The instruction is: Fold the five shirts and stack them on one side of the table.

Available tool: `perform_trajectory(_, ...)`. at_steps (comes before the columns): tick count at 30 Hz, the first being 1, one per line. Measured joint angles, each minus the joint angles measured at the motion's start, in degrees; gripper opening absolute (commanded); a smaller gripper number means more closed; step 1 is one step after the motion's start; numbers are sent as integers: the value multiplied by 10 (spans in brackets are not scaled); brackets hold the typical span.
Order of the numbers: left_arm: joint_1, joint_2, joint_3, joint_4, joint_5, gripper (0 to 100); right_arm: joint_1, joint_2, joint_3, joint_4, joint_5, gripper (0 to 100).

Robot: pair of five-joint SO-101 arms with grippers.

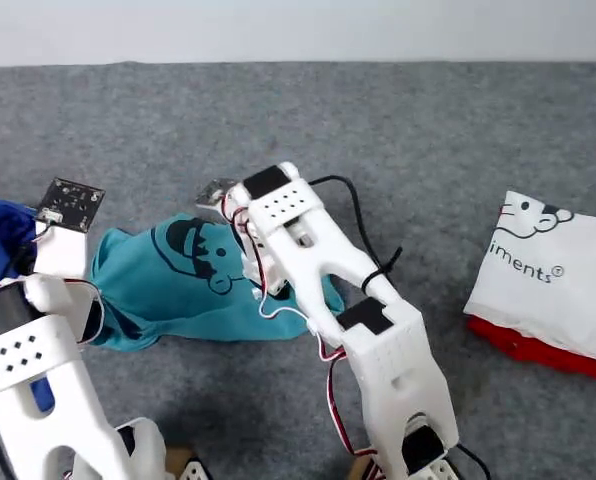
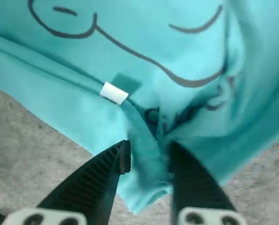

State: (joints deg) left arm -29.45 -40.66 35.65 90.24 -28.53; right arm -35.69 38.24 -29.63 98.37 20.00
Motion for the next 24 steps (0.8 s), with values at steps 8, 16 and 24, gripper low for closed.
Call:
perform_trajectory(8,0,0,0,-9,0,5,-3,0,-39,21,-1,130)
perform_trajectory(16,0,0,0,-9,0,5,-3,-15,-39,21,-2,143)
perform_trajectory(24,0,0,0,-9,0,5,-3,-22,22,21,-2,144)
